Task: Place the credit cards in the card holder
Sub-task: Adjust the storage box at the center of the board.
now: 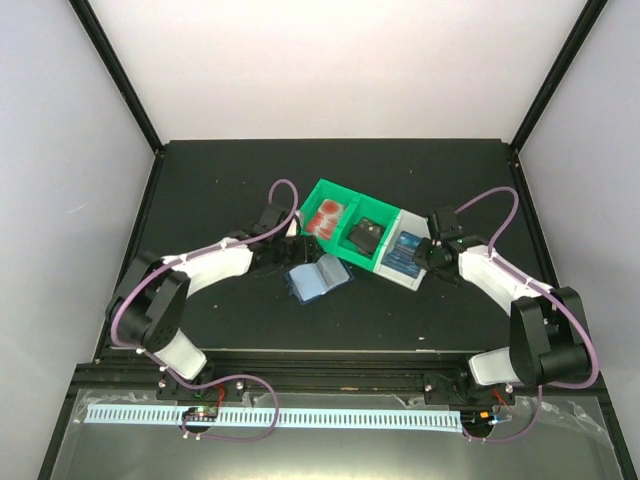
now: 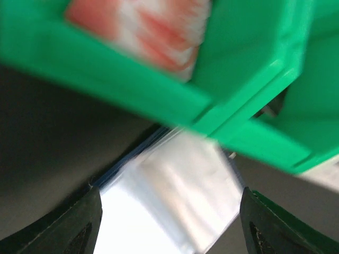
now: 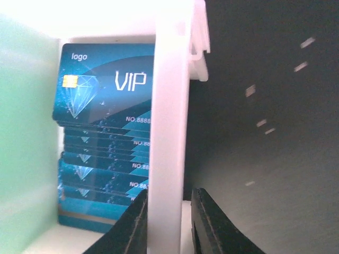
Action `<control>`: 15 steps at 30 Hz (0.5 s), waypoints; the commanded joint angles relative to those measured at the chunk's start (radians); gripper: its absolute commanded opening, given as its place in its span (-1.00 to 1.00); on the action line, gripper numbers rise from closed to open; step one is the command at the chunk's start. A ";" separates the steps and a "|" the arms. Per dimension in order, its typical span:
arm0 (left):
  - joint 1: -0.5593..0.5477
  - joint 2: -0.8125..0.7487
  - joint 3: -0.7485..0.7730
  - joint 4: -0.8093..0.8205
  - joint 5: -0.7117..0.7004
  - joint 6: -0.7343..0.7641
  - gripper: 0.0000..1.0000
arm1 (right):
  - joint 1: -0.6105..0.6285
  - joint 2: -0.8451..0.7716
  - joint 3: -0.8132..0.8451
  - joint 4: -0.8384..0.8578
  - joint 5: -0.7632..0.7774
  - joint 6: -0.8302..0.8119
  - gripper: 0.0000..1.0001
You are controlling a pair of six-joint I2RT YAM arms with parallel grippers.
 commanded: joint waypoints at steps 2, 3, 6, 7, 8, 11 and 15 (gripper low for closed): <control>0.003 0.128 0.116 0.150 0.107 -0.120 0.48 | 0.052 -0.019 -0.014 0.086 -0.228 0.106 -0.36; 0.002 0.146 0.119 0.168 0.110 -0.153 0.49 | 0.052 -0.027 -0.017 0.093 -0.242 0.113 -0.29; -0.011 0.207 0.123 0.205 0.100 -0.239 0.49 | 0.056 -0.062 -0.016 0.091 -0.247 0.133 -0.13; -0.014 0.226 0.125 0.208 0.085 -0.265 0.49 | 0.055 -0.078 -0.017 0.088 -0.246 0.138 -0.09; -0.016 0.244 0.123 0.217 0.077 -0.286 0.49 | 0.055 -0.092 -0.017 0.087 -0.246 0.139 -0.05; -0.017 0.293 0.123 0.292 0.087 -0.309 0.49 | 0.055 -0.125 -0.010 0.067 -0.246 0.117 0.05; -0.014 0.338 0.159 0.391 0.134 -0.278 0.48 | 0.055 -0.147 0.021 0.002 -0.208 0.020 0.08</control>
